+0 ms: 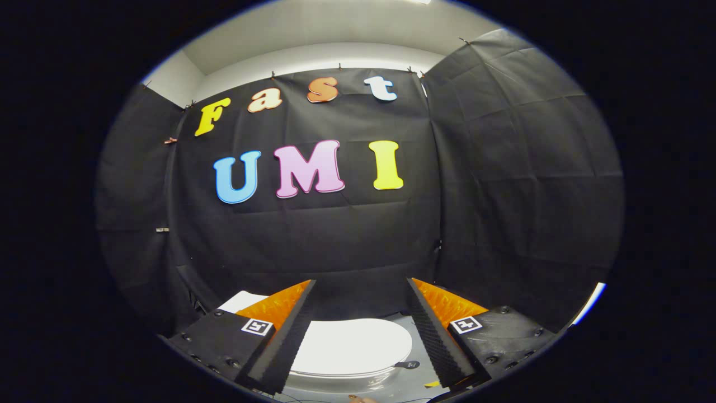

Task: Open the toilet lid.

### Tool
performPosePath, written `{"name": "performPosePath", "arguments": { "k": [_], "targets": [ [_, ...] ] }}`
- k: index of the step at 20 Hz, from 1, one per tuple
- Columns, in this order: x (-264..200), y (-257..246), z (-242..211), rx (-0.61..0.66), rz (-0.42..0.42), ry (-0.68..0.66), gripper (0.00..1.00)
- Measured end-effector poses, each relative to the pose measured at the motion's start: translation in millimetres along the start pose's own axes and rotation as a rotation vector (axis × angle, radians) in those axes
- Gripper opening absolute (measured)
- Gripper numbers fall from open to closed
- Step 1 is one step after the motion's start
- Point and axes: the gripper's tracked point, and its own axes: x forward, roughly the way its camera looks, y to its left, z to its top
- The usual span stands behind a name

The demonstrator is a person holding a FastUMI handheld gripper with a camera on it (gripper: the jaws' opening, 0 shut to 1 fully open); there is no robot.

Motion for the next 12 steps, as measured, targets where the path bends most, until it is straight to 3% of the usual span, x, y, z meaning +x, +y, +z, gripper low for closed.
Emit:
{"name": "performPosePath", "arguments": {
  "k": [12],
  "targets": [
    [103.9, -109.8, -140.2, 0.202, -0.156, 0.166, 0.99]
  ]
}}
